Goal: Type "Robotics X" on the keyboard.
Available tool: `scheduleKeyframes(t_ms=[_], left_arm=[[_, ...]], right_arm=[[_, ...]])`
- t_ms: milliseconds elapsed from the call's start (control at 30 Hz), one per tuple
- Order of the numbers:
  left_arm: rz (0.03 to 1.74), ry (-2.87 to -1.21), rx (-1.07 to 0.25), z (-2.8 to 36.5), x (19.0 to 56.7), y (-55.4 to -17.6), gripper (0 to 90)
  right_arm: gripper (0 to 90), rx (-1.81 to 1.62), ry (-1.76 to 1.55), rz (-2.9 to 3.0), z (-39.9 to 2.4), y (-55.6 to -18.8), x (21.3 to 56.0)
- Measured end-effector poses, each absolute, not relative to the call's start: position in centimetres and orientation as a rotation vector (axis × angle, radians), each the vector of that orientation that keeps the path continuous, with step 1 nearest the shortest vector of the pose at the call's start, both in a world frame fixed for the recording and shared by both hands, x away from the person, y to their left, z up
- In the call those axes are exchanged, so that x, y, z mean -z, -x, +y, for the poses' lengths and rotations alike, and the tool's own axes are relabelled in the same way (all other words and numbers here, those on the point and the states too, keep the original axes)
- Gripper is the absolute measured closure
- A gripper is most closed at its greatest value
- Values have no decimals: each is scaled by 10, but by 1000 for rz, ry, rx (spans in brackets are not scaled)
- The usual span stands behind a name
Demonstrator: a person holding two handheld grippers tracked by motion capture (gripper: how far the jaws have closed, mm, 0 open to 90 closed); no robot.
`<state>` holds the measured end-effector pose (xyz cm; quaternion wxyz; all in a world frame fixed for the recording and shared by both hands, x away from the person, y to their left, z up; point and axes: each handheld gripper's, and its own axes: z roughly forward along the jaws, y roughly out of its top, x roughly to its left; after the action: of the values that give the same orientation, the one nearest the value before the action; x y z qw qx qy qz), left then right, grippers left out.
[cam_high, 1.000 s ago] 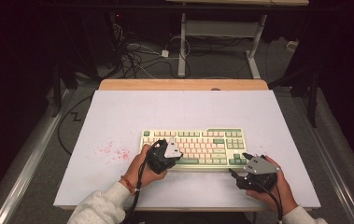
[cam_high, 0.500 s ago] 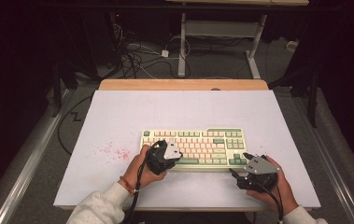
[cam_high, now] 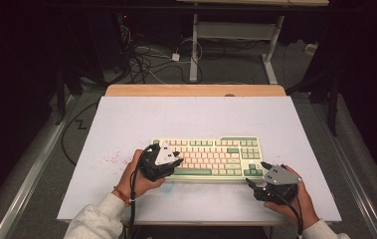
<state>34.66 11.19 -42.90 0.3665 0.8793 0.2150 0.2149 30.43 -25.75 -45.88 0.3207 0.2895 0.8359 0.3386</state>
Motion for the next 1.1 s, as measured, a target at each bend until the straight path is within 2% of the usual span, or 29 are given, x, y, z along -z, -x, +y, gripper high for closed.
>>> scheduleKeyframes(t_ms=[200,333,500,867,1100], left_arm=[[582,-2239,-620,125,432,-343,450],[587,-2214,-646,133,433,-340,337],[607,-2179,-676,146,438,-337,245],[683,-2219,-731,169,456,-323,188],[713,-2238,-739,180,466,-313,185]], right_arm=[[285,-896,-768,2194,-258,-304,458],[285,-899,-774,2196,-259,-305,458],[286,-912,-785,2201,-259,-305,458],[300,-936,-805,2197,-261,-306,453],[356,-981,-809,2188,-261,-308,446]])
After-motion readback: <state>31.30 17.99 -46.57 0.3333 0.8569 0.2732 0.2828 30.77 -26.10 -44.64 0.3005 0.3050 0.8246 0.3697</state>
